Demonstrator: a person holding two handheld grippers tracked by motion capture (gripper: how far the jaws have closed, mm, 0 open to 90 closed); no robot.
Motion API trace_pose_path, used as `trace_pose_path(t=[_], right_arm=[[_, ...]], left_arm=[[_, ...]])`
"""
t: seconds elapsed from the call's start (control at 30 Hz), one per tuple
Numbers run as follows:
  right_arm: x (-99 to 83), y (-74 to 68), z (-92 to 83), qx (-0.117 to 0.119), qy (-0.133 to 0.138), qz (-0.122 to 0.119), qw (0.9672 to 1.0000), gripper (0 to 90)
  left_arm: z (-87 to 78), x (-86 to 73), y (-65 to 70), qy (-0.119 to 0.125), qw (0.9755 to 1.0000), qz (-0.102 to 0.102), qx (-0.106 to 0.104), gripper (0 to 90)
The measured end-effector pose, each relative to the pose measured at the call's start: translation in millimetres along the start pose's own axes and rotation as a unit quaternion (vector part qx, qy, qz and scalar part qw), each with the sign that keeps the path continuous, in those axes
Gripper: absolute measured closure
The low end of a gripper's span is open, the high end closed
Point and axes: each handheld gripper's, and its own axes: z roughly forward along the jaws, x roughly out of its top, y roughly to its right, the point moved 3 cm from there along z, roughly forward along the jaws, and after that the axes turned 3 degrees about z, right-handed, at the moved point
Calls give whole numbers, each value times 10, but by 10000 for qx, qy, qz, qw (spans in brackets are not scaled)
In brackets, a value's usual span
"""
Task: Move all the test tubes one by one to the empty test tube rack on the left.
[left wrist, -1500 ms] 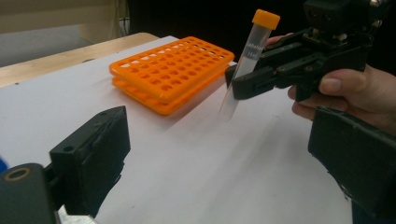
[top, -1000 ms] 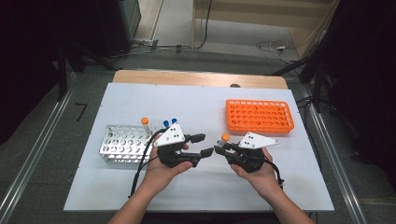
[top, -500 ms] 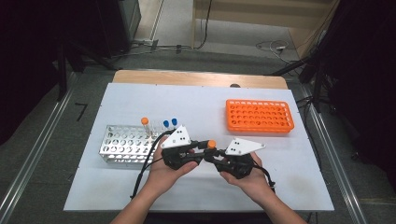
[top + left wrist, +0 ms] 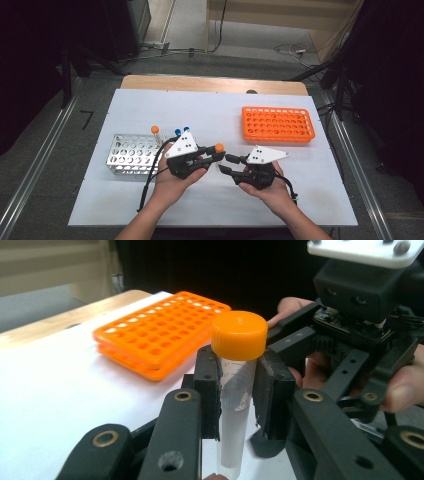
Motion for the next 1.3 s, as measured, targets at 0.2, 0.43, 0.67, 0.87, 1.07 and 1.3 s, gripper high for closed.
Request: trace_pose_path(t=[0.2, 0.43, 0.67, 0.87, 1.07, 1.3], right_arm=[[0, 140, -99, -22, 138, 71, 9999, 300], [-18, 339, -220, -169, 164, 277, 9993, 88], [-74, 506, -325, -312, 89, 293, 9990, 0], [-128, 613, -472, -339, 193, 400, 9984, 0], [-201, 724, -623, -584, 237, 487, 9968, 0], [-297, 782, -785, -740, 268, 505, 9956, 0]], left_arm=[[-180, 23, -142, 107, 9997, -55, 228, 751], [-370, 23, -288, 208, 9985, -142, 487, 751], [-595, 33, -440, 337, 9961, -233, 778, 751], [-787, 19, -582, 456, 9933, -357, 1005, 751], [-972, 5, -707, 531, 9897, -422, 1262, 751], [-1121, -34, -822, 592, 9854, -508, 1510, 751]])
